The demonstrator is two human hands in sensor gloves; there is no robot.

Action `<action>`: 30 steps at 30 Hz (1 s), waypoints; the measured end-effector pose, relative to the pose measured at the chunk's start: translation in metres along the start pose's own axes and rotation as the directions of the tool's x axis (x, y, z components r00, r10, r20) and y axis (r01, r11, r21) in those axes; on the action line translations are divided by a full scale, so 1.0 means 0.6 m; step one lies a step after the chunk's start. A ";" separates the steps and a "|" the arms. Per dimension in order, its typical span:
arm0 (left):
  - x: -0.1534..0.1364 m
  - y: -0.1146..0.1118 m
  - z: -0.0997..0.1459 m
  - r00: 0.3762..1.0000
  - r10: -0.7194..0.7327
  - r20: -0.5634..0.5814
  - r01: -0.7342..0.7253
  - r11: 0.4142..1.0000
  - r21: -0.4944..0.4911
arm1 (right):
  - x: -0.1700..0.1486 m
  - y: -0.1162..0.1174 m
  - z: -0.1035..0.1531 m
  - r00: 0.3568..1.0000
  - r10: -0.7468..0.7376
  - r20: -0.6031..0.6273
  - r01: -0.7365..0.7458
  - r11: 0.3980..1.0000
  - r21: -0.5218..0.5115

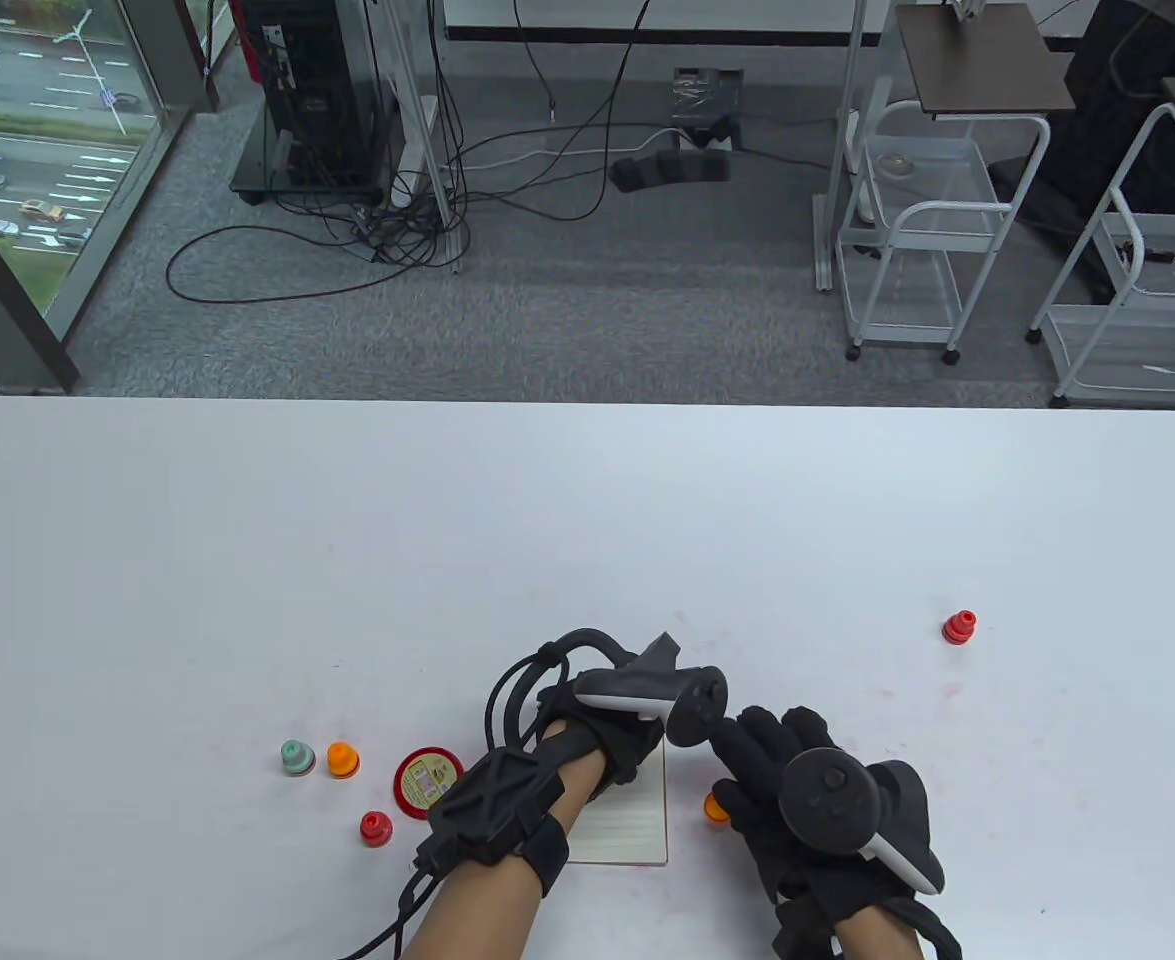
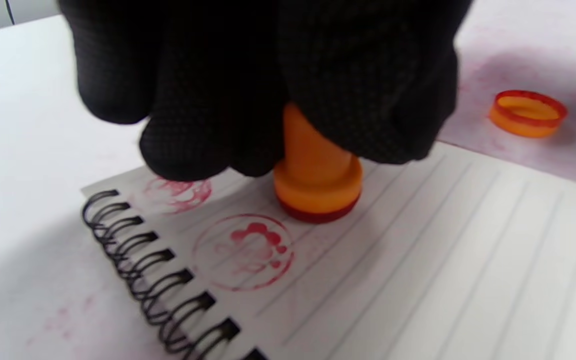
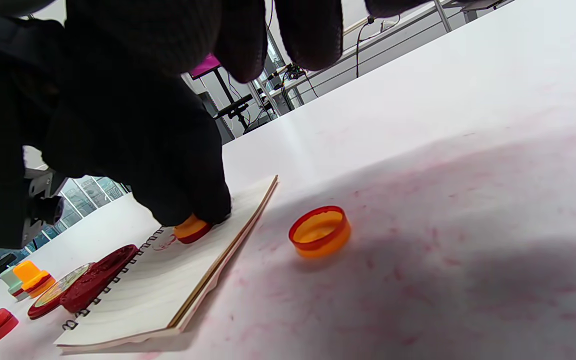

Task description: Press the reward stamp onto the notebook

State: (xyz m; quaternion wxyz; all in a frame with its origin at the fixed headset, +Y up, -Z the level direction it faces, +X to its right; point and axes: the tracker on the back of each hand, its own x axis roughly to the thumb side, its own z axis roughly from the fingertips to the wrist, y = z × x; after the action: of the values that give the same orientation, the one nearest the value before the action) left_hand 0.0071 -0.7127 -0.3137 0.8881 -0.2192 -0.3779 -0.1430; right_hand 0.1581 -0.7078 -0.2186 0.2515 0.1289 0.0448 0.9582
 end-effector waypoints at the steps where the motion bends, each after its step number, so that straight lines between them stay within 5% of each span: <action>1: 0.003 -0.001 0.002 1.000 -0.012 0.003 0.012 1.000 0.013 | 0.000 0.000 0.000 1.000 0.000 -0.001 0.000 1.000 0.000; 15: -0.010 -0.016 0.028 0.998 0.057 0.026 -0.060 0.987 0.149 | 0.003 0.001 0.001 1.000 0.007 0.002 -0.007 1.000 0.002; 24: -0.033 -0.013 0.012 0.987 0.159 -0.007 -0.158 0.984 0.080 | 0.002 -0.001 0.002 1.000 0.000 -0.007 0.000 1.000 0.001; 30: -0.011 -0.014 0.013 0.996 0.079 -0.032 -0.076 0.995 0.069 | 0.003 0.000 0.002 1.000 0.004 -0.005 -0.004 1.000 0.008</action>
State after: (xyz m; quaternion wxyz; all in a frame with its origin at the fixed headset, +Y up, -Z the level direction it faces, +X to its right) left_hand -0.0054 -0.7152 -0.3112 0.9063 -0.2009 -0.3581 -0.0994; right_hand 0.1568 -0.7069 -0.2172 0.2489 0.1274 0.0490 0.9589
